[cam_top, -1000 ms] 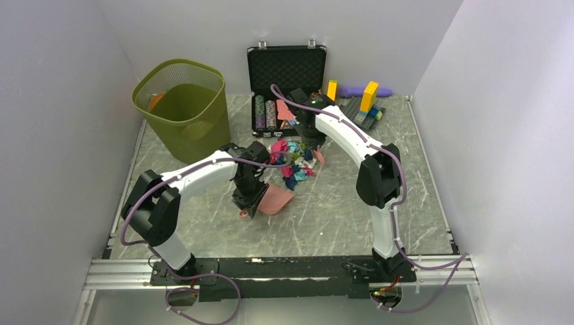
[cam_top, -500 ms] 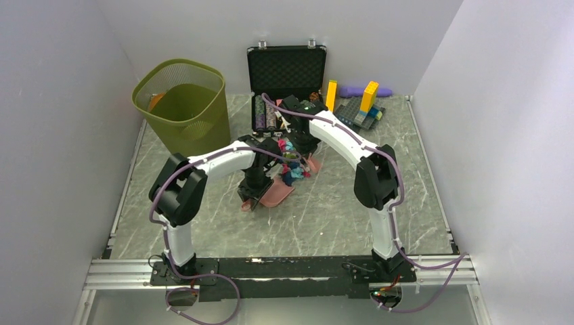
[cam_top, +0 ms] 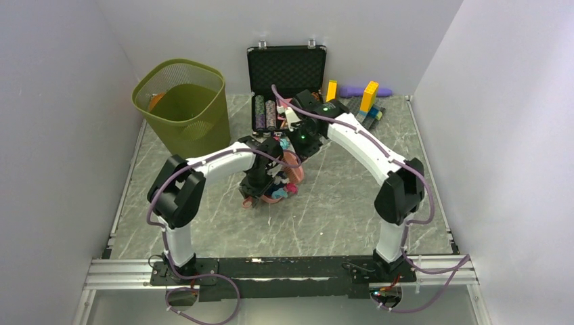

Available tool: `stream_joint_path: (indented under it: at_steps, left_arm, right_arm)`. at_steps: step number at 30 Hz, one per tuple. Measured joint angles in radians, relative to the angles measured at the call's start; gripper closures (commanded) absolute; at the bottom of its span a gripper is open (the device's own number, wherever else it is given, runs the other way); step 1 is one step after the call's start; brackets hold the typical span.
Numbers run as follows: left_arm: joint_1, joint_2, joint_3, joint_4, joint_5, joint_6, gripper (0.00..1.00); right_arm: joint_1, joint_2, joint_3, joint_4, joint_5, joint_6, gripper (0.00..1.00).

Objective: Sweep away the paper scraps from the table

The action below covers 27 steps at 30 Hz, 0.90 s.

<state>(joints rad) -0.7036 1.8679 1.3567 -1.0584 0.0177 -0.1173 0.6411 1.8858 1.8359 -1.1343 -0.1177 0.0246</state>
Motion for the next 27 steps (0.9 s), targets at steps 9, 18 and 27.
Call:
stream_joint_path:
  at_steps: [9,18,27]
  left_arm:
    - [-0.010,-0.162,-0.091,0.093,-0.006,-0.018,1.00]
    - [-0.011,-0.336,-0.148,0.093,-0.008,-0.042,1.00]
    - [-0.011,-0.400,-0.016,-0.054,-0.038,-0.064,1.00]
  right_arm:
    - [-0.085,-0.199,-0.111,0.022,-0.037,0.052,1.00]
    - [-0.235,-0.431,-0.204,0.121,0.197,0.171,1.00]
    - [-0.273,-0.565,-0.301,0.210,0.268,0.219,1.00]
